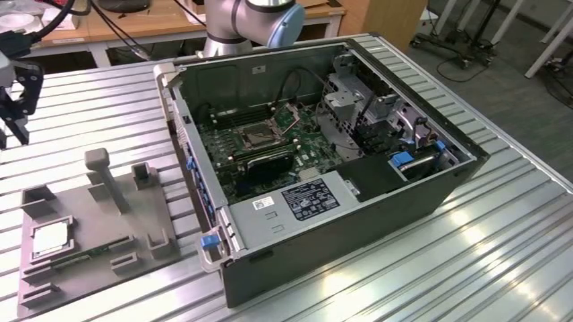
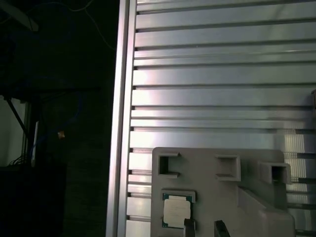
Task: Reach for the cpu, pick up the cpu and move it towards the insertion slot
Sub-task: 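Reach for the cpu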
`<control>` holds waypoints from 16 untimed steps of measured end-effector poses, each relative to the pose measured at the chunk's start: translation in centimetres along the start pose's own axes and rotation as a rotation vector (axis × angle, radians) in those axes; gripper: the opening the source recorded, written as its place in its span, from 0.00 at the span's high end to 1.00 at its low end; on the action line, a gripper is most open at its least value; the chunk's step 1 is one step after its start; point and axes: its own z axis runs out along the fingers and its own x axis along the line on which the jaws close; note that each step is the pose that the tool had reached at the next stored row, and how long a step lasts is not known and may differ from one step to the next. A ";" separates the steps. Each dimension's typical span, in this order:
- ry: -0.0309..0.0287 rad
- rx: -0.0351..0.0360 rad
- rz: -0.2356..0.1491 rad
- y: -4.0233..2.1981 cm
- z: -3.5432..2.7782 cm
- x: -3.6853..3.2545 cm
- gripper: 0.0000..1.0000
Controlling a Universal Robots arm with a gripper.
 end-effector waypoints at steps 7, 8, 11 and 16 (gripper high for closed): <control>-0.0001 0.0002 0.000 0.01 0.59 1.97 0.47; -0.0003 0.0001 0.000 0.01 0.71 2.06 0.42; 0.0001 0.0002 0.000 0.00 0.82 2.13 0.36; -0.0001 0.0002 0.000 0.01 0.83 2.14 0.18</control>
